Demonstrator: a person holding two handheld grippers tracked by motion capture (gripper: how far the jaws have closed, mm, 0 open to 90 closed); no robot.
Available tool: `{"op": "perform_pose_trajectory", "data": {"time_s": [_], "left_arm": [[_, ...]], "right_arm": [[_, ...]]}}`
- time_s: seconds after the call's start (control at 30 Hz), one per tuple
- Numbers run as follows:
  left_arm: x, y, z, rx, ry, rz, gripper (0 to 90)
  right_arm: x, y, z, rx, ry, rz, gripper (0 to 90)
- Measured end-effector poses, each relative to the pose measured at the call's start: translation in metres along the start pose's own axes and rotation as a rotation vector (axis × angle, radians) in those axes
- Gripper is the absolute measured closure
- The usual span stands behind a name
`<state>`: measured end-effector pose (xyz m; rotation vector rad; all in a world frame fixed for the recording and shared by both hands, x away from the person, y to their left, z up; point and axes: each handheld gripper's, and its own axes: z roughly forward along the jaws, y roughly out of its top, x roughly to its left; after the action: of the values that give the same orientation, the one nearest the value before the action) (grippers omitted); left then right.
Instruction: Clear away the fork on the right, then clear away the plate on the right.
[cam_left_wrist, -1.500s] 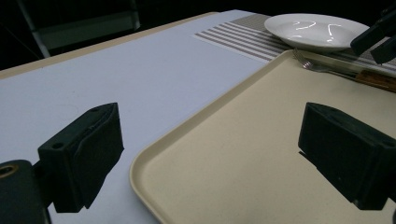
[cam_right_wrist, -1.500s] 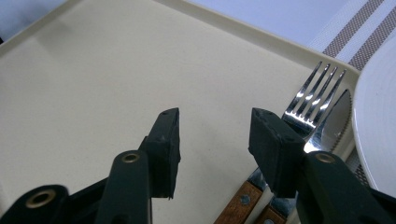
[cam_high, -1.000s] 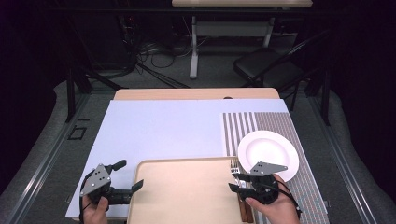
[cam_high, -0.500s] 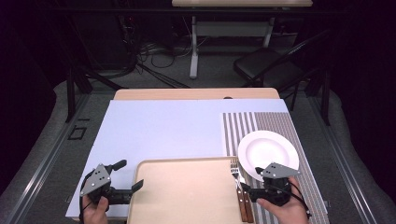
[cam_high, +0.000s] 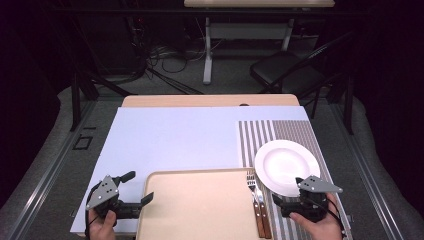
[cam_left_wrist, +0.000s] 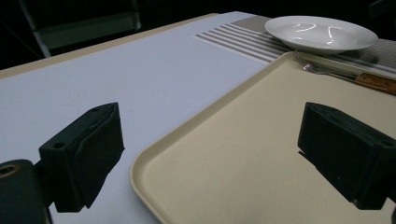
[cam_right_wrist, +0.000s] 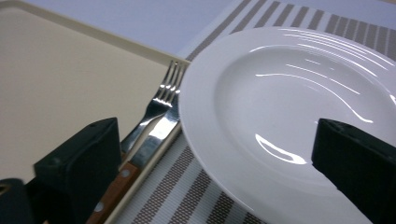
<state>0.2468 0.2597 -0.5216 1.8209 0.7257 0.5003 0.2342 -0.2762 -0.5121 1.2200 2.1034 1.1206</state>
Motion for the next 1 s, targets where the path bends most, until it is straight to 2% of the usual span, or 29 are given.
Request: {"op": "perform_pose_trajectory", "data": {"time_s": [0.13,0.17,0.23,0.43,0.57,0.7,1.0], "left_arm": [[0.001,0.000,0.000,0.001,0.002,-0.002,7.1],[0.000,0.000,0.000,-0.002,0.003,-0.003,7.1],[0.000,0.000,0.000,-0.001,0.006,-0.005,7.1],[0.001,0.000,-0.001,-0.004,0.010,-0.008,7.6],[0.001,0.000,-0.001,-0.003,0.011,-0.009,7.6],[0.001,-0.001,-0.001,0.001,0.011,-0.014,7.6],[0.001,-0.001,-0.001,0.003,0.016,-0.020,7.6]], "right_arm": [[-0.008,-0.005,-0.001,-0.019,-0.050,0.017,0.0],[-0.009,-0.006,-0.003,-0.014,-0.050,0.025,0.0],[-0.012,-0.007,-0.004,-0.023,-0.057,0.014,0.0],[-0.016,-0.011,-0.007,-0.020,-0.124,-0.025,0.0],[-0.019,-0.014,-0.007,-0.018,-0.130,-0.019,0.0],[-0.019,-0.013,-0.008,-0.015,-0.123,-0.033,0.0],[-0.011,-0.009,-0.008,0.021,-0.140,-0.125,0.0]]}}
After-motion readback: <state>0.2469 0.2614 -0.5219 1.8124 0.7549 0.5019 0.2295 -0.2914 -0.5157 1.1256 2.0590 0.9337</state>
